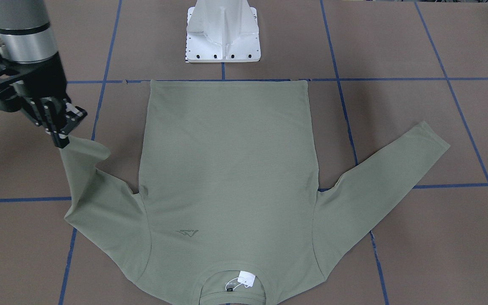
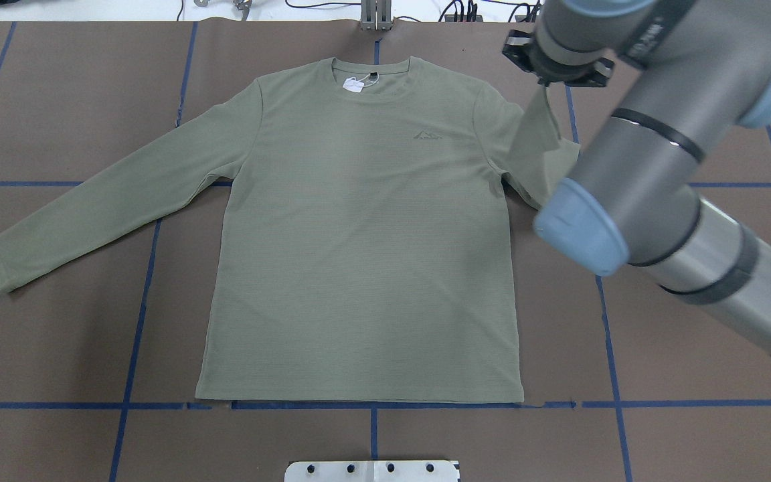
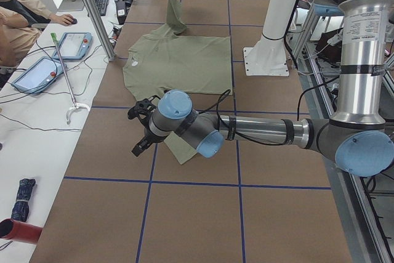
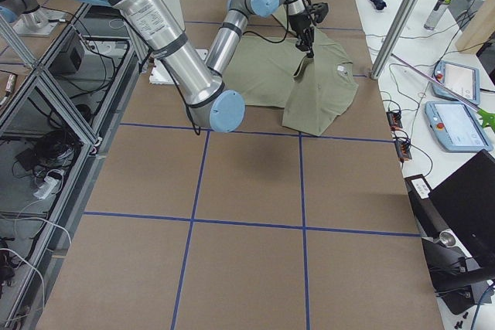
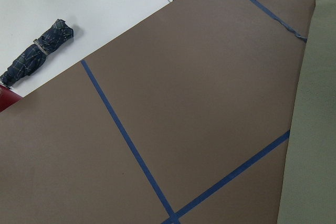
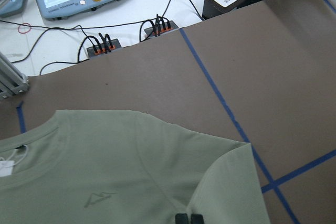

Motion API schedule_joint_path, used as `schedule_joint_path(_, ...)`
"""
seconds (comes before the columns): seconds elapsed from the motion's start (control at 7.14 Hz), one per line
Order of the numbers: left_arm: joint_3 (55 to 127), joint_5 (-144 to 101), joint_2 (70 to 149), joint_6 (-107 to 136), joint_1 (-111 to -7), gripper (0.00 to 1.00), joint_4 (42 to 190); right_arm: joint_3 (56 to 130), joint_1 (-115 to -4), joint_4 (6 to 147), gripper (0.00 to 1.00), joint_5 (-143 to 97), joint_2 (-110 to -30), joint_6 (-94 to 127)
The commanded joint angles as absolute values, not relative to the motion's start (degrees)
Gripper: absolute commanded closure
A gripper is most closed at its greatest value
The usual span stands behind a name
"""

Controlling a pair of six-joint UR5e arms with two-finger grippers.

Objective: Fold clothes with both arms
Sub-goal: 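Fold the held sleeve across the shirt body with the right gripper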

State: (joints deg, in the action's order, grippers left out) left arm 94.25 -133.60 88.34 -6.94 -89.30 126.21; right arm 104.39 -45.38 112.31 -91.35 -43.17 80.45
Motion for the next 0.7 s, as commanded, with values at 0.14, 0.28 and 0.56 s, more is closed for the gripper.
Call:
schedule_joint_path(0.14, 92.99, -133.59, 88.42, -7.03, -89.30, 0.00, 126.21, 68.82, -36.06, 99.40, 1.00, -78.28, -18.32, 87.98)
schedule_joint_path(0.28, 92.55, -133.68, 88.42, -7.03, -89.30, 0.00, 126.30, 64.64, -33.43, 94.10, 1.00, -74.66, -17.59, 90.50)
schedule_joint_path(0.56, 91.59, -133.59, 88.33, -7.12, -89.30, 0.00, 126.30, 61.71, -28.76, 92.64, 1.00, -68.93, -16.00, 92.20)
